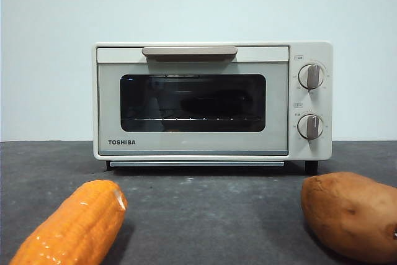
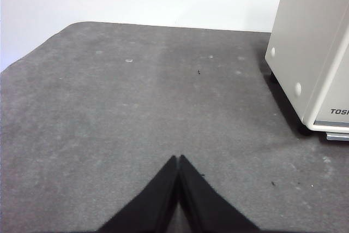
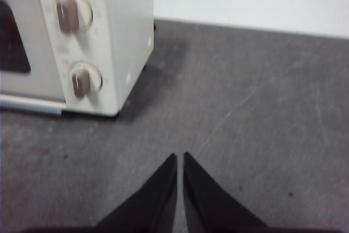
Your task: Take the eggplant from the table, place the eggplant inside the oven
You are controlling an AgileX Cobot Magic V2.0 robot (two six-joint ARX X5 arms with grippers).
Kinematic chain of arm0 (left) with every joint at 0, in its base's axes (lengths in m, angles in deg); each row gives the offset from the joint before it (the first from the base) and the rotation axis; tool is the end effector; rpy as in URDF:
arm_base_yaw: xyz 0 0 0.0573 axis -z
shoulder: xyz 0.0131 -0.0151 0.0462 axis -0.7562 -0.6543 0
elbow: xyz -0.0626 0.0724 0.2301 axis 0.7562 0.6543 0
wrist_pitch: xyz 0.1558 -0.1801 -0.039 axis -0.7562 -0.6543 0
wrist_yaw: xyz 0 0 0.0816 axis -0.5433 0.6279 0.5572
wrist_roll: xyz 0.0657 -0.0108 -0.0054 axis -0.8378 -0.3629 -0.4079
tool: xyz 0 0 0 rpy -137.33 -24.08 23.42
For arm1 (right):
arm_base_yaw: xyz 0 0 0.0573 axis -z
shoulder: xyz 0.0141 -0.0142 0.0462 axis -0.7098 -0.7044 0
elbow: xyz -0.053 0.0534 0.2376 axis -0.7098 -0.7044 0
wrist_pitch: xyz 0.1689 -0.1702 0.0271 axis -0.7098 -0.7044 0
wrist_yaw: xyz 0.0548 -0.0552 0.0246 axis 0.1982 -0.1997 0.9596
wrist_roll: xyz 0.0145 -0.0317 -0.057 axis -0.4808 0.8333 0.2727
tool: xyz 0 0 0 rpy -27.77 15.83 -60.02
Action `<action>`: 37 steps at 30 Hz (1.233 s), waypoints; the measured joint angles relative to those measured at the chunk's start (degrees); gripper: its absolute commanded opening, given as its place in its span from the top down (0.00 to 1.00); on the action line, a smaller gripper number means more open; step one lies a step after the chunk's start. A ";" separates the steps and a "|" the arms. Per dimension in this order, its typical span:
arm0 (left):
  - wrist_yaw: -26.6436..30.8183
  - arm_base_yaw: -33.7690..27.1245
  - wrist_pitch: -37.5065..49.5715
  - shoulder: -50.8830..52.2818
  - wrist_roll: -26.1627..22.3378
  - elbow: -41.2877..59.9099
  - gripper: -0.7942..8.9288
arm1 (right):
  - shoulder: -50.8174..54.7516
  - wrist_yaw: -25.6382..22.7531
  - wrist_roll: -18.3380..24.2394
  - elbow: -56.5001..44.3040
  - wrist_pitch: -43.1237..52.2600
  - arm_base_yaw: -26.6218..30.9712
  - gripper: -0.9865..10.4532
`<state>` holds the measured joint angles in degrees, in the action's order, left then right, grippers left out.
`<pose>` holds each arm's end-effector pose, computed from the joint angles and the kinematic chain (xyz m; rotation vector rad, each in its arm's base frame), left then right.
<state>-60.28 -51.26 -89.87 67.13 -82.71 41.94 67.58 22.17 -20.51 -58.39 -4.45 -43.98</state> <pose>0.1182 0.0047 0.1535 -0.0413 0.1484 0.0451 0.1180 0.0042 0.1662 -0.0383 0.1988 0.1221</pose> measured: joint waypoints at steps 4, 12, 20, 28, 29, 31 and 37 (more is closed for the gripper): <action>0.00 0.00 0.00 0.00 0.00 0.00 0.91 | 2.16 0.02 -0.66 -2.73 0.11 0.00 0.91; 0.00 0.00 0.02 0.00 0.00 0.00 0.91 | 4.66 0.52 -4.48 -4.66 3.48 0.00 0.91; 0.00 0.00 0.02 0.00 0.00 0.00 0.91 | 4.63 0.52 -4.98 -4.66 3.52 0.00 0.91; 0.00 0.00 0.02 0.00 0.00 0.00 0.91 | 4.63 0.52 -5.07 -4.66 3.54 0.00 0.91; 0.00 0.00 0.02 0.00 0.00 0.00 0.91 | 4.63 0.55 -5.07 -4.66 3.52 0.00 0.91; 0.00 0.00 0.02 0.00 0.00 0.00 0.91 | 4.63 0.55 -5.07 -4.66 3.54 0.00 0.91; 0.00 0.00 0.02 0.00 0.00 0.00 0.91 | 4.63 0.55 -5.07 -4.66 3.54 0.00 0.91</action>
<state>-60.28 -51.26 -89.85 67.13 -82.71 41.94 72.21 22.72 -25.58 -63.04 -0.90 -43.98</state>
